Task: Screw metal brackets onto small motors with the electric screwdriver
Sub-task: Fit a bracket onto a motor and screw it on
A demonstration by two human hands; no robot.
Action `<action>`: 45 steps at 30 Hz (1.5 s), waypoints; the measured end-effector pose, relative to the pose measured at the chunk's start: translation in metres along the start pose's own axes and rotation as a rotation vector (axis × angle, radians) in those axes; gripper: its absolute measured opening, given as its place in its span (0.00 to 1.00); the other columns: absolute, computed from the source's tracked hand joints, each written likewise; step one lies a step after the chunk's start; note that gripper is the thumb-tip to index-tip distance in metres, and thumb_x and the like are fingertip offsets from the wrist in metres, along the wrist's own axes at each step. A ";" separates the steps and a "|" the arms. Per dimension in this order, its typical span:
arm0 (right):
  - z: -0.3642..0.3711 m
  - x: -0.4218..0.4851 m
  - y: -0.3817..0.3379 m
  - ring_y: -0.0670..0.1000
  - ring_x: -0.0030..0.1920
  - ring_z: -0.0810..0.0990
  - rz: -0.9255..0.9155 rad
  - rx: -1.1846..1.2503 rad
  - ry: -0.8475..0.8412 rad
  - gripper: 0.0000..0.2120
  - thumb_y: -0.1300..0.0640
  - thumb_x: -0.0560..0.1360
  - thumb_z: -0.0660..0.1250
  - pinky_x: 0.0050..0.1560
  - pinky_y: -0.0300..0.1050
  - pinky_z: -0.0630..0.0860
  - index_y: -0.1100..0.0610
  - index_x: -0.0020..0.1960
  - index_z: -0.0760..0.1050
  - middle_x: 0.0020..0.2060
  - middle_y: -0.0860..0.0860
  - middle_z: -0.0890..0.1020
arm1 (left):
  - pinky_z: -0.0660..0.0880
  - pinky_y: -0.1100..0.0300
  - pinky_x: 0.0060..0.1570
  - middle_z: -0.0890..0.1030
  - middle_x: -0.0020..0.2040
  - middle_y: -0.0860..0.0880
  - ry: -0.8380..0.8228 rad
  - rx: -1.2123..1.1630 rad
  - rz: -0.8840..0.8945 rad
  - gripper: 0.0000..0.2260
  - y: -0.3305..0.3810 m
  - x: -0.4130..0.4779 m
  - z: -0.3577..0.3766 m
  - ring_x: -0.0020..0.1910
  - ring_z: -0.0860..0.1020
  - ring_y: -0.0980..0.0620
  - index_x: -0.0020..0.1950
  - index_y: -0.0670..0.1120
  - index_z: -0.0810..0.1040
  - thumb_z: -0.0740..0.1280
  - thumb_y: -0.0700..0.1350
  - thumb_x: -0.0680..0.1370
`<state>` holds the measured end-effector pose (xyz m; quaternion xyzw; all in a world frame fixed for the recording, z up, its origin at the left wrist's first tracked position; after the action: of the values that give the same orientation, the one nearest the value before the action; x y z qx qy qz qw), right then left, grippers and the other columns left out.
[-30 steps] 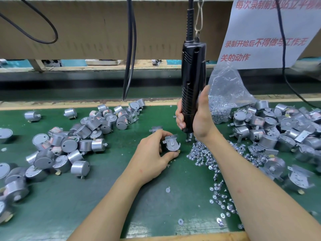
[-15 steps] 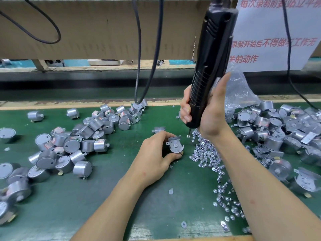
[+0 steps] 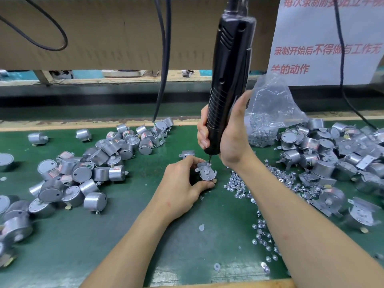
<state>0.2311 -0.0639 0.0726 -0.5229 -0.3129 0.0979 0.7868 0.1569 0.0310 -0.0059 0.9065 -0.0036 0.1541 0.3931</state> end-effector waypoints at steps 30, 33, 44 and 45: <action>0.003 0.001 0.008 0.52 0.22 0.67 0.048 -0.001 -0.019 0.44 0.15 0.60 0.54 0.29 0.42 0.67 0.58 0.36 0.70 0.25 0.52 0.71 | 0.66 0.78 0.39 0.75 0.38 0.66 0.012 -0.009 0.004 0.17 0.004 -0.001 -0.002 0.39 0.73 0.74 0.54 0.52 0.77 0.78 0.51 0.70; 0.004 0.002 0.008 0.52 0.23 0.67 0.054 0.002 -0.027 0.44 0.15 0.59 0.54 0.28 0.42 0.66 0.58 0.35 0.69 0.25 0.52 0.71 | 0.65 0.78 0.39 0.75 0.39 0.67 0.015 -0.005 0.007 0.16 0.004 -0.001 -0.002 0.39 0.73 0.74 0.53 0.54 0.76 0.78 0.51 0.70; 0.009 0.003 0.010 0.51 0.22 0.66 0.086 -0.001 -0.061 0.42 0.14 0.58 0.55 0.27 0.41 0.66 0.55 0.33 0.71 0.25 0.51 0.71 | 0.66 0.77 0.40 0.75 0.40 0.67 0.025 0.007 0.011 0.17 0.006 -0.001 -0.002 0.40 0.72 0.74 0.55 0.50 0.78 0.78 0.51 0.70; 0.010 0.003 0.011 0.51 0.22 0.66 0.091 -0.010 -0.061 0.41 0.13 0.58 0.55 0.26 0.41 0.66 0.54 0.33 0.71 0.24 0.51 0.71 | 0.66 0.78 0.40 0.74 0.39 0.67 0.025 0.010 0.012 0.17 0.006 -0.001 -0.002 0.40 0.72 0.74 0.55 0.50 0.78 0.78 0.51 0.70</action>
<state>0.2292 -0.0503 0.0670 -0.5373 -0.3132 0.1479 0.7690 0.1542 0.0284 -0.0007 0.9064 -0.0033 0.1681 0.3876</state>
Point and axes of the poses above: each hand's wrist, its own x-axis towards the middle knuckle, its own z-axis out of the palm, y = z × x, the point moved 4 cm from there along x, towards the middle knuckle
